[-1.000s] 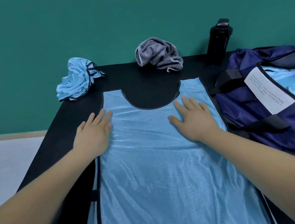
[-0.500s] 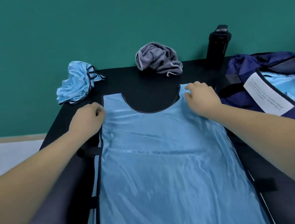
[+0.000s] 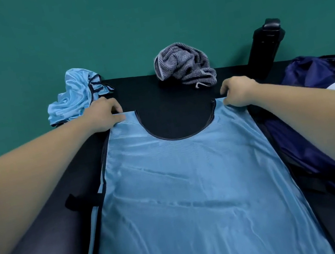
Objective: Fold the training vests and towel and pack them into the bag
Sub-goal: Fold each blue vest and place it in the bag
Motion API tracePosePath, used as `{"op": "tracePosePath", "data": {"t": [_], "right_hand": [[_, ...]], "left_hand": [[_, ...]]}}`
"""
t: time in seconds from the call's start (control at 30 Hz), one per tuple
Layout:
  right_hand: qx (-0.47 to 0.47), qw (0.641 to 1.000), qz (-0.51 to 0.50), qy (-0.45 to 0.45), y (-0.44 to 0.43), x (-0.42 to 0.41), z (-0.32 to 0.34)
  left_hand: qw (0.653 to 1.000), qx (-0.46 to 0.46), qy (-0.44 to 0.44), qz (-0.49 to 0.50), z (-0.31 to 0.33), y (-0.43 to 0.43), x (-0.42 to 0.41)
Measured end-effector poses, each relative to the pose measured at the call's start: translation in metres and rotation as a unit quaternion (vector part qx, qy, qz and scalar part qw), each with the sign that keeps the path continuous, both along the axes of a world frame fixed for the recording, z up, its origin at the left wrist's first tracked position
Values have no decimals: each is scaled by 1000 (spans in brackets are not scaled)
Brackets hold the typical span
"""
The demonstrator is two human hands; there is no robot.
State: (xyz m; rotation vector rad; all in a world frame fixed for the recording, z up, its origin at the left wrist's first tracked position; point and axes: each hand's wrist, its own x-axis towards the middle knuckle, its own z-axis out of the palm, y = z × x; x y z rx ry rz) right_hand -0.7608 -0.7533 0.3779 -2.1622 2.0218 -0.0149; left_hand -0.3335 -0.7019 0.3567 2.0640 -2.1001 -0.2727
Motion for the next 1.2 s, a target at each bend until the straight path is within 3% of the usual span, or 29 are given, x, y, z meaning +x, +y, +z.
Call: {"op": "tracePosePath", "data": {"t": [0.17, 0.43, 0.63, 0.97, 1.2], "right_hand": [[-9, 1000, 2, 1, -17, 2, 15], [-230, 973, -24, -1, -30, 2, 20], [-191, 981, -14, 22, -8, 13, 15], [-110, 974, 26, -197, 149, 16, 17], [-187, 941, 15, -281, 299, -13, -16]], "left_hand": [[1000, 22, -3, -6, 12, -18, -5], [984, -154, 12, 85, 26, -41, -17], [985, -136, 57, 89, 19, -21, -36], [992, -112, 62, 9, 27, 141, -68], [991, -75, 111, 26, 27, 289, -72]]}}
